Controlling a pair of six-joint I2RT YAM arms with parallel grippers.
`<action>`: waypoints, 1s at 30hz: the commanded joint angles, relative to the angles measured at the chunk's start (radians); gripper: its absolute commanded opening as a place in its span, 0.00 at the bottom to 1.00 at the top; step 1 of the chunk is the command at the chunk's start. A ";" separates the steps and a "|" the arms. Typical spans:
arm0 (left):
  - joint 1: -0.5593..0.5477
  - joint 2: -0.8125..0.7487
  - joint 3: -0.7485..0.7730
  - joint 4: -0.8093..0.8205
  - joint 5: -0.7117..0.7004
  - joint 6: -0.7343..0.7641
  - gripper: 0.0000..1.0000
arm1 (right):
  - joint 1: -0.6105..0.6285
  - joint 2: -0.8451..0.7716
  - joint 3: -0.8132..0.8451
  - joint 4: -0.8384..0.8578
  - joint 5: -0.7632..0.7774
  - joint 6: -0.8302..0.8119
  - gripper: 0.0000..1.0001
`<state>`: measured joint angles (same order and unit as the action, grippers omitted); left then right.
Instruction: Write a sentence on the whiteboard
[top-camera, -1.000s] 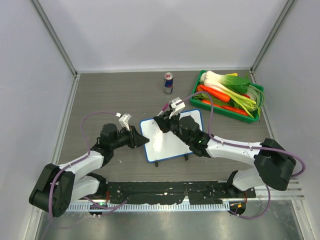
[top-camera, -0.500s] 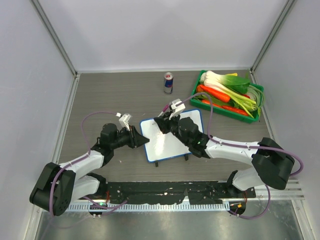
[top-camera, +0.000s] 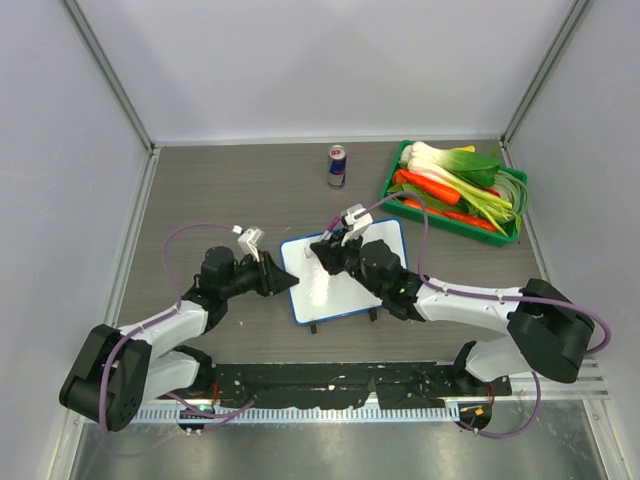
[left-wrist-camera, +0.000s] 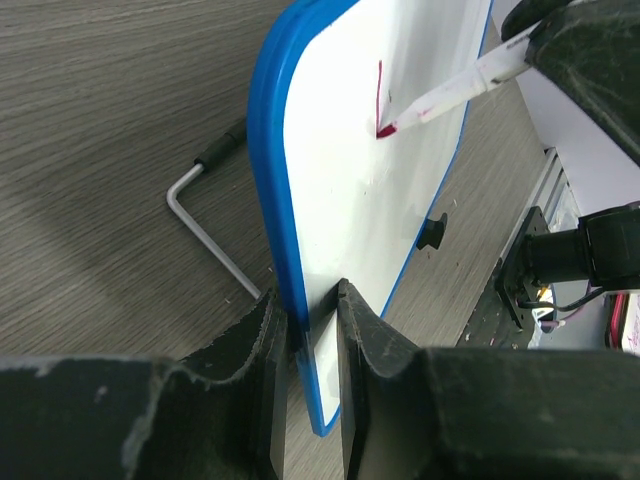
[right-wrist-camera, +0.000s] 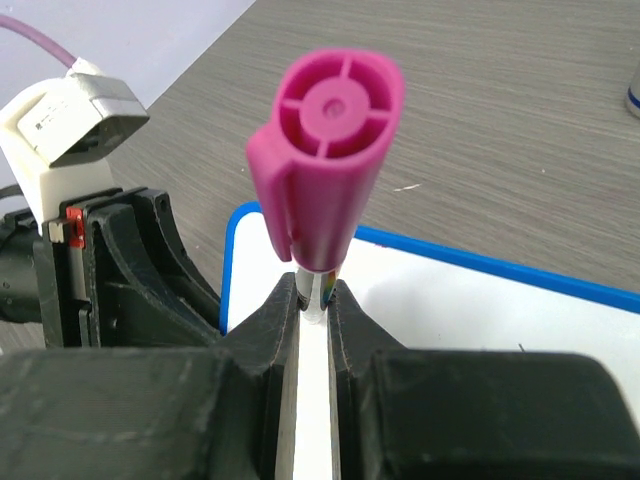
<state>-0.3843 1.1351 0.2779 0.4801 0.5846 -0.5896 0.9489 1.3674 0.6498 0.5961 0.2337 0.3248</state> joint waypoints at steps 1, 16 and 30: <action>-0.007 0.008 0.010 0.022 -0.016 0.054 0.00 | 0.011 -0.039 -0.024 0.010 -0.014 0.008 0.01; -0.007 0.011 0.012 0.023 -0.014 0.057 0.00 | 0.011 -0.073 0.039 0.030 0.076 -0.010 0.01; -0.008 0.017 0.012 0.023 -0.014 0.057 0.00 | 0.011 -0.007 0.056 0.025 0.156 -0.036 0.01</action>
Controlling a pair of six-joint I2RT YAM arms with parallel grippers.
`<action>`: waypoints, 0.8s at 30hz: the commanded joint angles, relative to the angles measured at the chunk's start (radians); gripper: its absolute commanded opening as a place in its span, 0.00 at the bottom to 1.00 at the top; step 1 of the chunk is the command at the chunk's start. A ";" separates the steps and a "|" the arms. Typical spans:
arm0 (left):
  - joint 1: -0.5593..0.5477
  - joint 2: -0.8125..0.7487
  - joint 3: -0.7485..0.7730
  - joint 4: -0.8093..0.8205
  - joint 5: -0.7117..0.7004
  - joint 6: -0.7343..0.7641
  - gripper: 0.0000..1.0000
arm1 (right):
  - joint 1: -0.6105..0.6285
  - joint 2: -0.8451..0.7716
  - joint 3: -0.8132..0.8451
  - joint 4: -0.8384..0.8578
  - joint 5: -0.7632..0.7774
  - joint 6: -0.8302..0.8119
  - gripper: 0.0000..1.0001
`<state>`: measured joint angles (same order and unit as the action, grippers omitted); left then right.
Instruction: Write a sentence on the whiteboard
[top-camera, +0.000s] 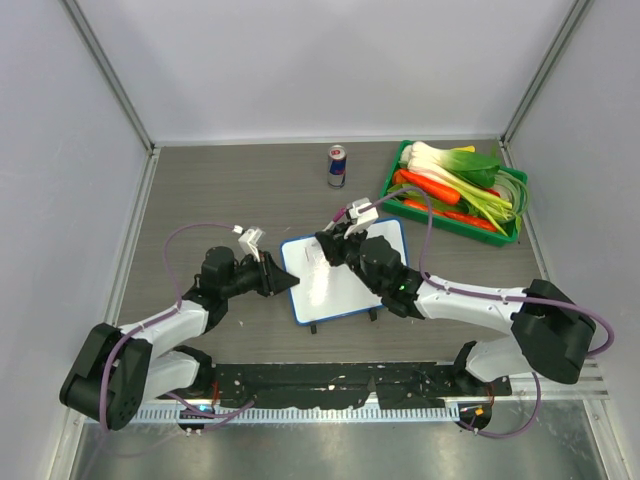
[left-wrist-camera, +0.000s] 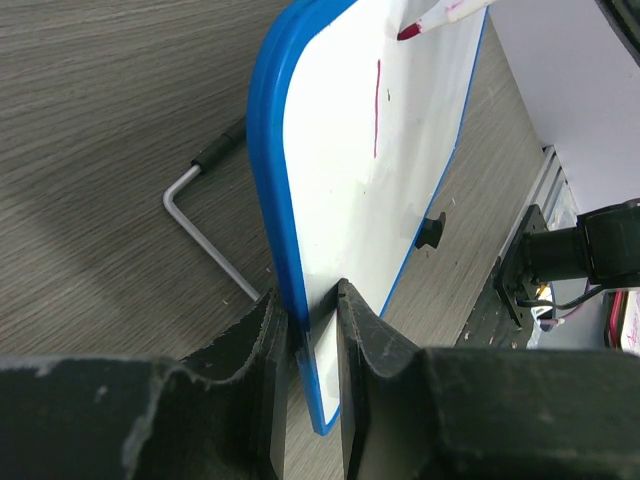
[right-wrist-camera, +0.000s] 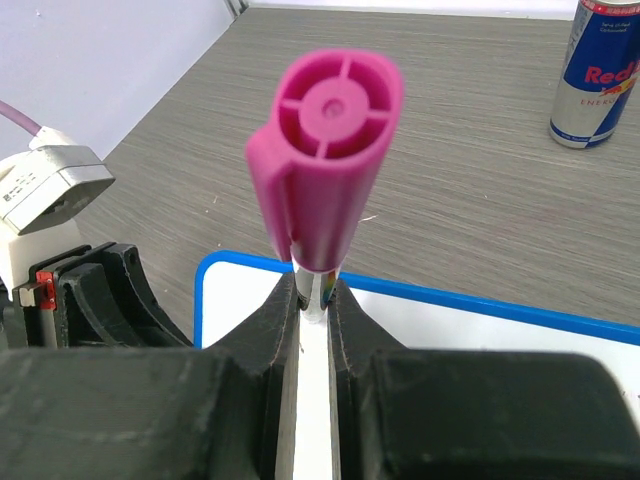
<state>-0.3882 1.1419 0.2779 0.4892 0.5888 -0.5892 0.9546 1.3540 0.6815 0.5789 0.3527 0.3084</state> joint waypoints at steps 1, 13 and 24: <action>-0.005 0.010 0.014 0.014 -0.018 0.058 0.00 | 0.006 0.007 0.024 0.039 0.037 -0.022 0.01; -0.006 0.018 0.018 0.015 -0.015 0.058 0.00 | 0.006 0.017 0.013 0.004 -0.021 -0.003 0.01; -0.006 0.021 0.018 0.017 -0.012 0.060 0.00 | 0.006 0.019 0.003 -0.017 -0.080 0.021 0.01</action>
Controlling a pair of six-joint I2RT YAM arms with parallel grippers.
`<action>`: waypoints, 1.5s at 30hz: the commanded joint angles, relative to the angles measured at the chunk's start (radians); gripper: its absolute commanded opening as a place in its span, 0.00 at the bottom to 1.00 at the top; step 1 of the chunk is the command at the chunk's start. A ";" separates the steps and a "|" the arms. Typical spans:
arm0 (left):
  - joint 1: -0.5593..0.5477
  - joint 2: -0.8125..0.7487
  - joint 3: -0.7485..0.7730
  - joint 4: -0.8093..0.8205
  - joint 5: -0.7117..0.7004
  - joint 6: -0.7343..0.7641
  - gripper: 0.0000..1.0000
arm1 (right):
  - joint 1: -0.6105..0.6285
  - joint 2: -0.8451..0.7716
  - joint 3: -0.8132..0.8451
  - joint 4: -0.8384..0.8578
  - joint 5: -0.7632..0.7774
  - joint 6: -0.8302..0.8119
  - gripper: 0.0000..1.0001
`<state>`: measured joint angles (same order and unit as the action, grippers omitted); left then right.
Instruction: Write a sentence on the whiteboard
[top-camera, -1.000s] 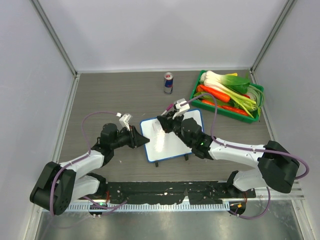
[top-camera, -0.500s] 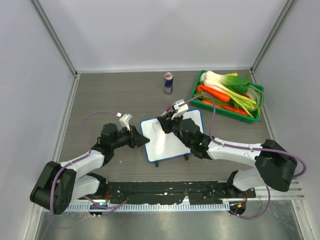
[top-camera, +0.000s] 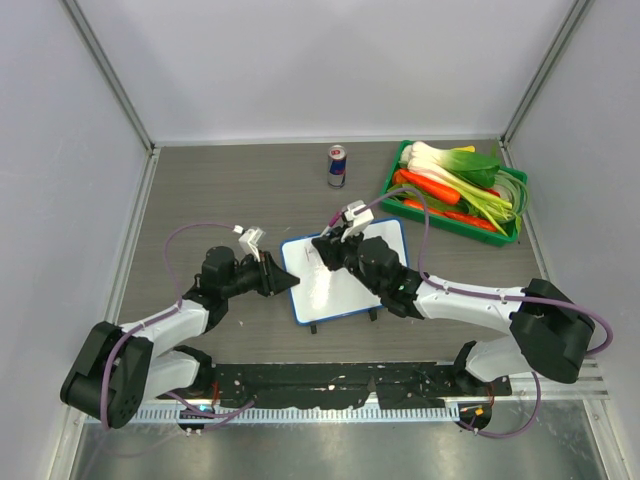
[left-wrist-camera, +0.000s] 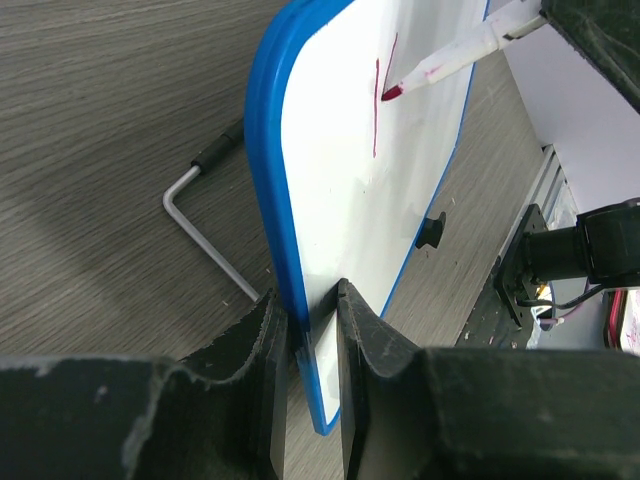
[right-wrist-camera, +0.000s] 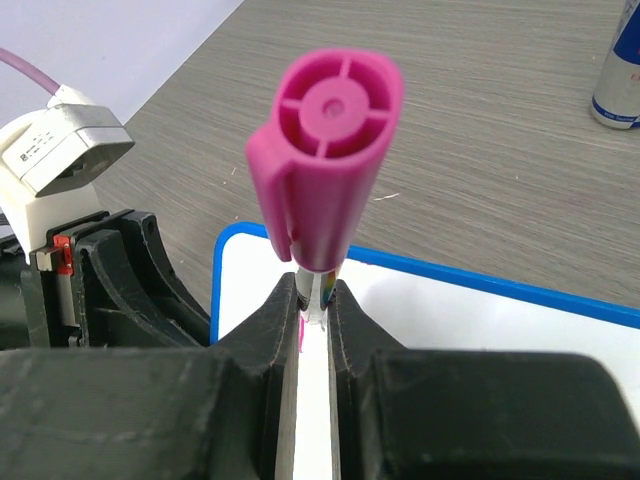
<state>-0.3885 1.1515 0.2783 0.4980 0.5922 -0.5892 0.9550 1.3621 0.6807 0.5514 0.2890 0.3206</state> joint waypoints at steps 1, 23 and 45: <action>-0.006 0.011 0.018 0.008 -0.015 0.060 0.00 | 0.005 0.015 0.005 0.007 -0.022 0.009 0.01; -0.007 0.014 0.019 0.008 -0.015 0.061 0.00 | 0.005 -0.066 -0.066 -0.025 0.093 0.011 0.01; -0.009 0.019 0.021 0.008 -0.014 0.060 0.00 | 0.005 -0.086 0.023 -0.021 0.070 -0.017 0.01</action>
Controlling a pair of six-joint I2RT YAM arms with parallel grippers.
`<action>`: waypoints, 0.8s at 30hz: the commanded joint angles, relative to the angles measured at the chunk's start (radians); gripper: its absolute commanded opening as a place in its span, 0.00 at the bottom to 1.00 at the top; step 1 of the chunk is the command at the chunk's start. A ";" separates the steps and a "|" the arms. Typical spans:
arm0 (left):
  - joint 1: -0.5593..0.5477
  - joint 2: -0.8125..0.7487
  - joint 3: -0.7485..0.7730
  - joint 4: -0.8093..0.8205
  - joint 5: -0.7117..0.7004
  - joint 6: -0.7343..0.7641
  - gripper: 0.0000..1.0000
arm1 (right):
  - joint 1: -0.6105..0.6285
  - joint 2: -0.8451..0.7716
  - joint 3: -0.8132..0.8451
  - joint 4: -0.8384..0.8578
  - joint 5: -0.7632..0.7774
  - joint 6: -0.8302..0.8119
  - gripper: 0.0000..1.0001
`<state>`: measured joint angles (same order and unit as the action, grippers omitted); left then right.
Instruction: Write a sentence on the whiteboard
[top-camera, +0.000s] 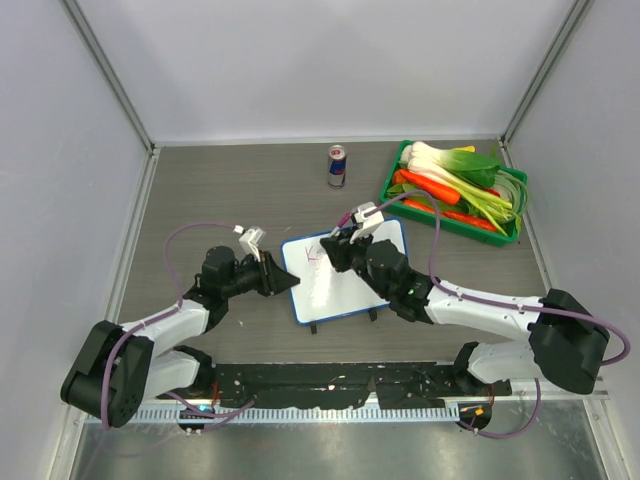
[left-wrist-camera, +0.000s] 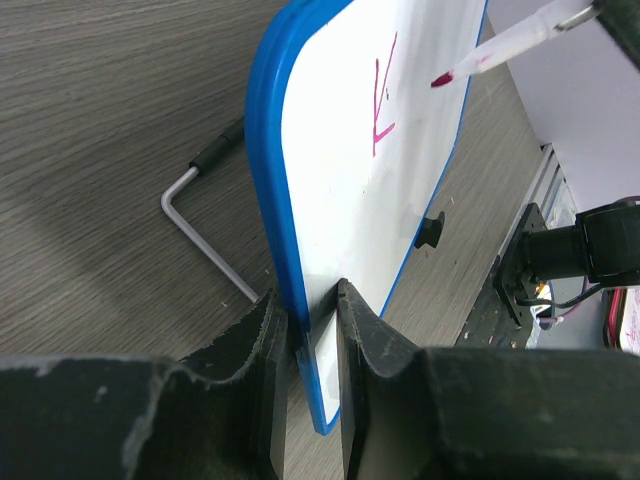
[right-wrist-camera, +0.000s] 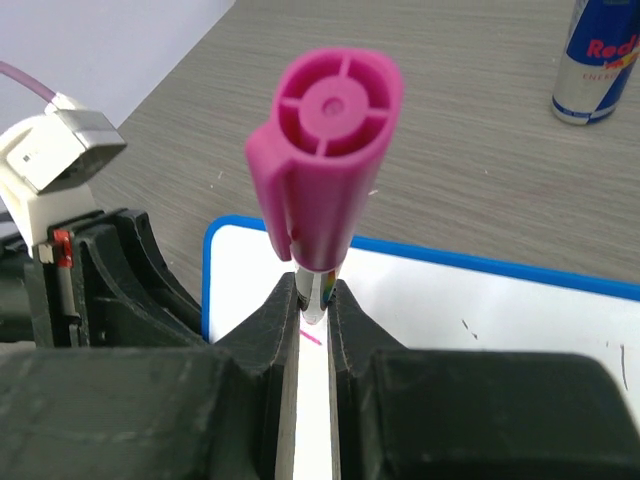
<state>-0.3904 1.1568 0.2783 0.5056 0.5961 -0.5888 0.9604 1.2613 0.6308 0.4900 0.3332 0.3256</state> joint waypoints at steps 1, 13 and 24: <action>-0.005 0.012 0.021 0.001 -0.018 0.060 0.00 | 0.000 0.021 0.075 0.041 0.032 -0.026 0.01; -0.007 0.015 0.022 0.001 -0.016 0.060 0.00 | -0.002 0.043 0.064 0.025 0.070 -0.028 0.01; -0.007 0.018 0.024 0.002 -0.016 0.060 0.00 | -0.002 0.043 0.029 0.012 0.060 -0.013 0.01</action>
<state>-0.3908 1.1587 0.2783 0.5083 0.5968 -0.5888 0.9600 1.3052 0.6685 0.4824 0.3801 0.3115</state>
